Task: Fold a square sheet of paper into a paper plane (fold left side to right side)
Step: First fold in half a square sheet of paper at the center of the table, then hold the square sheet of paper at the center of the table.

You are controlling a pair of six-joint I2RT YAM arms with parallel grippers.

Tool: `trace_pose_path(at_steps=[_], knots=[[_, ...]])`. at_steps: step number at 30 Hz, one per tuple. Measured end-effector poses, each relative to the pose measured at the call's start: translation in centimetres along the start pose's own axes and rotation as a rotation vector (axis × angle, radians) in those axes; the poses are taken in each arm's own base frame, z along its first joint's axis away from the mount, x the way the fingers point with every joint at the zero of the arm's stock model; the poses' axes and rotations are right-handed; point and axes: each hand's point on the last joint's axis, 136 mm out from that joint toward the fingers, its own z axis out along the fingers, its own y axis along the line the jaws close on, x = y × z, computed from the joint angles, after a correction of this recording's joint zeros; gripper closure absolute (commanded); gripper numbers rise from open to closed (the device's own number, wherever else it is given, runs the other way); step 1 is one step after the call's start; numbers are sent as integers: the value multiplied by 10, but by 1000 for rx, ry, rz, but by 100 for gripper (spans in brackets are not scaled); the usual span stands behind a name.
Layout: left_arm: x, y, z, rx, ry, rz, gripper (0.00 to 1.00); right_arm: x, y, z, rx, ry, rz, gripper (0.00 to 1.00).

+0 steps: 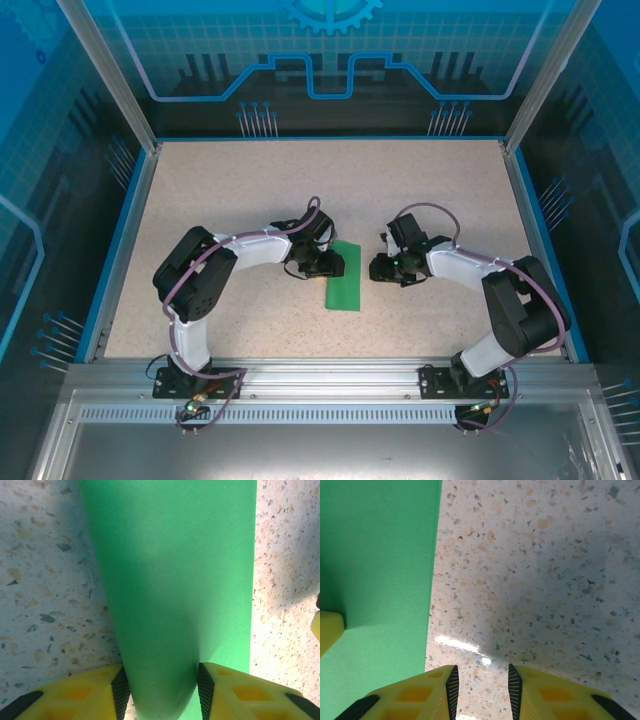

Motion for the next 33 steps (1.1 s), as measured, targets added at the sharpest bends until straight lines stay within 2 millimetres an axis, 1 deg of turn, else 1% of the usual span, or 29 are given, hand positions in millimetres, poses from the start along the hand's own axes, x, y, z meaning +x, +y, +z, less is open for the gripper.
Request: trace_pose_path(at_steps=[11,33], knots=[[0,0,1,-17,3,5,56,-2,4,-5,-19,-14,-5,65],[0,0,1,-34,6,26,56,-1,8,-5,-37,-9,-6,65]])
